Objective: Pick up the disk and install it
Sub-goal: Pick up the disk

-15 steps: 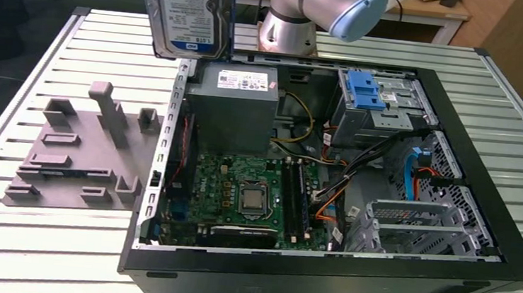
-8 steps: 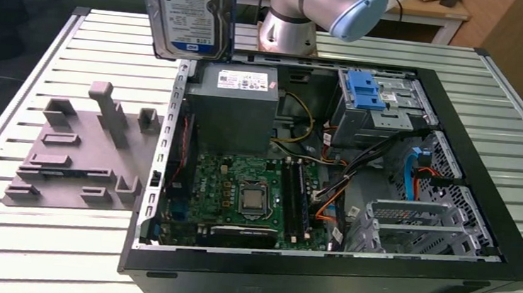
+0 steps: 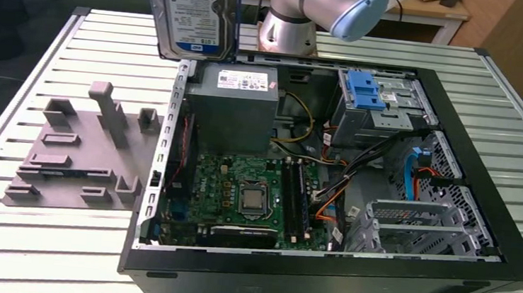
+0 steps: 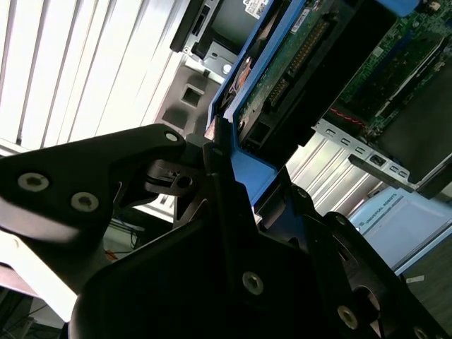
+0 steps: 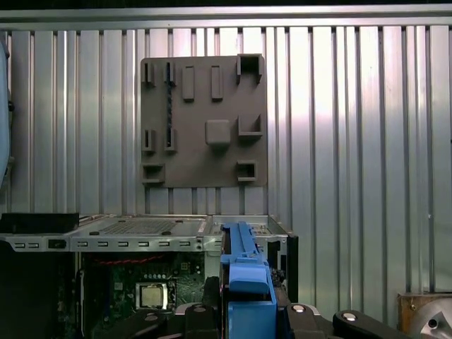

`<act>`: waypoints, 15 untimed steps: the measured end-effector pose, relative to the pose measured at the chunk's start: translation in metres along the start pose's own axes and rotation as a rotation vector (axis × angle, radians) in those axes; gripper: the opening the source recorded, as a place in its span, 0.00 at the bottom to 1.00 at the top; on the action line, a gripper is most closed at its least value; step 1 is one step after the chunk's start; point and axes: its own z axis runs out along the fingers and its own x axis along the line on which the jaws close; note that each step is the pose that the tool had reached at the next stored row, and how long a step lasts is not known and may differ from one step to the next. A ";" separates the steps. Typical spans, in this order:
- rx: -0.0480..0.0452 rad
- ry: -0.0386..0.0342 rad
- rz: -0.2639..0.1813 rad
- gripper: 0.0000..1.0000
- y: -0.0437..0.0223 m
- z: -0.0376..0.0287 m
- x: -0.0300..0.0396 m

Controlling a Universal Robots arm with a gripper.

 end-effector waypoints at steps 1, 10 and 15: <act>-0.0001 0.0001 0.000 0.36 -0.0009 0.0000 0.0000; 0.0000 0.0000 0.000 0.36 -0.0093 -0.0001 -0.0002; 0.0000 0.0000 0.000 0.36 -0.0141 -0.0001 -0.0003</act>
